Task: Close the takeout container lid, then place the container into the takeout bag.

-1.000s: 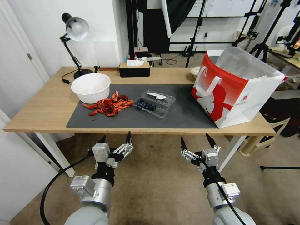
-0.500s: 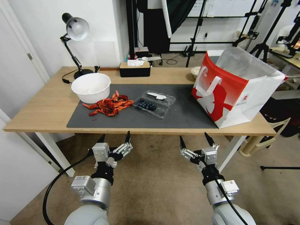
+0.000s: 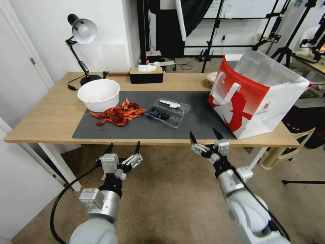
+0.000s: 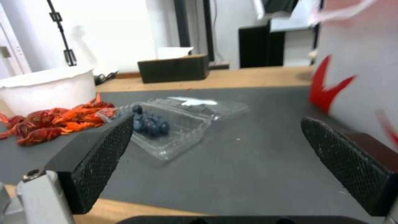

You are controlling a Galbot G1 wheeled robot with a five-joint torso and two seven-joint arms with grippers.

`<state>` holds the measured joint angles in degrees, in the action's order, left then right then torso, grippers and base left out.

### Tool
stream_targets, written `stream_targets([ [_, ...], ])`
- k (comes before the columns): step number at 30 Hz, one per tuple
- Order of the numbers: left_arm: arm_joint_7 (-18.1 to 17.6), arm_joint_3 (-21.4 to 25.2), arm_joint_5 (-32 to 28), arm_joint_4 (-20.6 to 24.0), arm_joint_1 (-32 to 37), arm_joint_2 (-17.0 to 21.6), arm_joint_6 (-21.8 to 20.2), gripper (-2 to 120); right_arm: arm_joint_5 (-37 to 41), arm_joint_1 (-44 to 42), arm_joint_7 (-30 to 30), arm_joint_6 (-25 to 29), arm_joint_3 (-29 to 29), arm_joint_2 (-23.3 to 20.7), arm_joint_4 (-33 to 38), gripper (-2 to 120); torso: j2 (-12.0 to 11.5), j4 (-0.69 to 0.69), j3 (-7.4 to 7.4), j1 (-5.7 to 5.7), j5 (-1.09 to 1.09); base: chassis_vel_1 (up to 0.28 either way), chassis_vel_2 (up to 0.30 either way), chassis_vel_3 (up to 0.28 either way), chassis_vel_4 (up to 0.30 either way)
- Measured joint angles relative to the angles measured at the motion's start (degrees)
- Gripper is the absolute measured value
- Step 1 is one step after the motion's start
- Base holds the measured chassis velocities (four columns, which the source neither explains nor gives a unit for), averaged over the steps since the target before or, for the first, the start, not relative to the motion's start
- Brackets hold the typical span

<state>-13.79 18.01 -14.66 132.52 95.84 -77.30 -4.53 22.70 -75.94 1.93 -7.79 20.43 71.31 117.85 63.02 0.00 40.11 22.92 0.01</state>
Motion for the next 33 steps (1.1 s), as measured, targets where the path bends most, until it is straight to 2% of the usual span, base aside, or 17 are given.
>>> stream_targets([
  [2,-0.1,0.4,0.3,-0.2,0.3,-0.2,0.4,100,4.8,4.4,0.4,-2.3,-1.6,-1.6,-2.3,100,0.0,0.01,0.00,0.00,0.00,0.000,0.000,0.000,0.000],
  [3,-0.1,0.4,0.3,-0.2,0.3,-0.2,0.4,100,4.8,4.4,0.4,-2.3,-1.6,-1.6,-2.3,100,0.0,0.01,0.00,0.00,0.00,0.000,0.000,0.000,0.000],
  [7,-0.2,0.9,0.8,-0.4,0.4,-0.9,0.6,100,16.0,13.5,1.0,-7.8,-5.1,-4.4,-7.1,100,0.0,0.01,0.00,0.00,-0.01,0.000,0.000,0.000,0.000],
  [9,-0.2,0.9,0.8,-0.4,0.4,-1.0,0.6,100,17.7,14.7,1.4,-9.1,-5.5,-4.6,-7.8,100,0.0,0.01,0.00,0.00,-0.01,0.000,0.000,0.000,0.000],
  [10,-0.3,1.0,1.0,-0.6,0.5,-1.1,0.6,100,21.1,17.1,2.7,-11.8,-6.5,-5.0,-8.9,100,0.0,0.00,0.00,0.00,0.00,0.000,0.000,0.000,0.000],
  [11,-0.3,1.0,1.0,-0.6,0.5,-1.1,0.6,100,21.1,17.1,2.7,-11.8,-6.5,-5.0,-8.9,100,0.0,0.00,0.00,0.00,0.00,0.000,0.000,0.000,0.000],
  [13,-0.4,1.2,1.2,-0.7,0.6,-1.3,0.8,100,25.2,20.4,5.2,-15.6,-8.0,-5.2,-10.5,100,0.0,0.01,0.00,0.00,-0.01,0.000,0.000,0.000,0.000],
  [15,-0.6,1.4,1.5,-1.1,0.8,-1.4,1.2,100,26.3,23.5,7.3,-18.2,-9.4,-4.9,-12.6,100,0.0,0.01,0.00,0.00,-0.01,0.000,0.000,0.000,0.000],
  [20,-0.8,1.8,1.6,-1.4,0.9,-1.4,1.5,100,26.7,27.5,9.7,-20.2,-11.1,-3.8,-16.1,100,0.0,0.01,0.00,0.01,0.00,0.000,0.000,0.000,0.000],
  [33,-1.4,2.1,1.6,-1.8,0.9,-1.4,1.9,100,31.5,32.4,11.0,-24.0,-12.4,-2.5,-21.0,100,0.0,0.00,-0.01,-0.02,-0.01,0.000,0.000,0.000,0.000],
])
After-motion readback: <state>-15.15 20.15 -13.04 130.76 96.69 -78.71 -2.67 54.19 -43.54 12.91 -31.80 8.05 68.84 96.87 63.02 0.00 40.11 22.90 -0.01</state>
